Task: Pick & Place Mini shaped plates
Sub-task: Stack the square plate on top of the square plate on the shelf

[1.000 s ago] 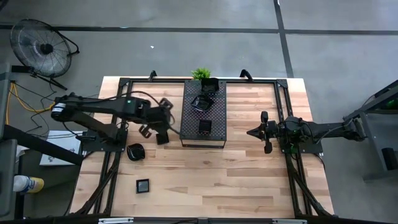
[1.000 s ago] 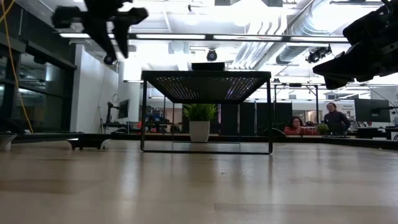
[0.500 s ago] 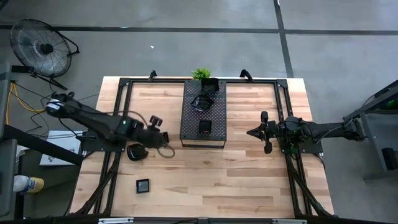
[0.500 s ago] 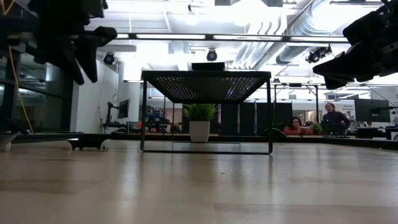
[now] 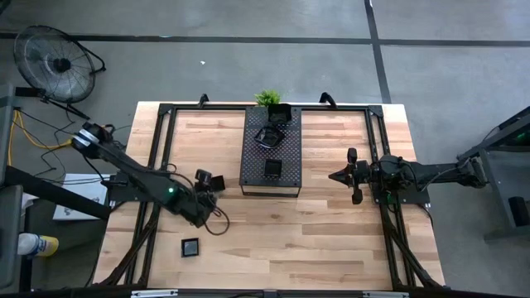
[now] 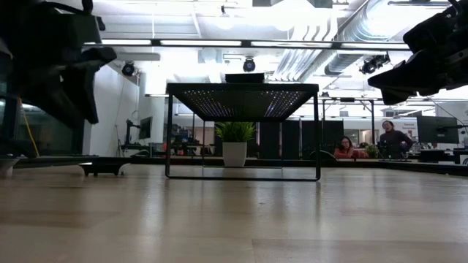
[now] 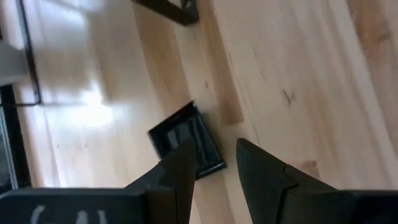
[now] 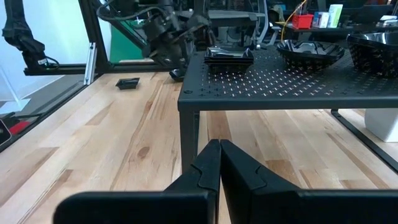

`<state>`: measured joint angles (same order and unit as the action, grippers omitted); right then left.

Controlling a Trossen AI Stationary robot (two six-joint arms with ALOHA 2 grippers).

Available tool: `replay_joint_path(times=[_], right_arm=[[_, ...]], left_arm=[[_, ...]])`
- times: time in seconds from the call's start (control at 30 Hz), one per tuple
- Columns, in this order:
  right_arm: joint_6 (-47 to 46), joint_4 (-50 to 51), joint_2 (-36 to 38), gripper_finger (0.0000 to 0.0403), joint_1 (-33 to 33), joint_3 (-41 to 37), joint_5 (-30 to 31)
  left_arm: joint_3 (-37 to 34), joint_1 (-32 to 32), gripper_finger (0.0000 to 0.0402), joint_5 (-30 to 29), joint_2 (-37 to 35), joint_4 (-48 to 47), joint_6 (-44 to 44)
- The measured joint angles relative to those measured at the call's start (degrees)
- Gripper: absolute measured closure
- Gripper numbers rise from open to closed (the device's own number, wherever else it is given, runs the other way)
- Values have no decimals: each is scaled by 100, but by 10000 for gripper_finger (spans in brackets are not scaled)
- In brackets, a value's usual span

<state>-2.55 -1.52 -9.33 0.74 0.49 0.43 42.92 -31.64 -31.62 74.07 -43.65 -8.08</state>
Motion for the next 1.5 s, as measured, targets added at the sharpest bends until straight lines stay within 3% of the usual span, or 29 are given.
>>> replay_joint_path(times=[0.33, 0.67, 1.07, 1.17, 1.5], right_arm=[[-1, 2, -21, 398, 0, 0, 0], [1, 4, -84, 398, 1, 0, 0], [1, 1, -205, 398, 2, 0, 1], [1, 2, -226, 398, 2, 0, 0], [1, 2, -264, 398, 2, 0, 0]], left_arm=[[4, 94, 289, -518, 600, 547, 39], [14, 90, 287, -393, 1133, 694, -151], [7, 91, 163, -406, 1364, 630, -512], [4, 103, 157, -650, 1363, 520, -875], [11, 280, 176, -502, 1650, 466, -1132]])
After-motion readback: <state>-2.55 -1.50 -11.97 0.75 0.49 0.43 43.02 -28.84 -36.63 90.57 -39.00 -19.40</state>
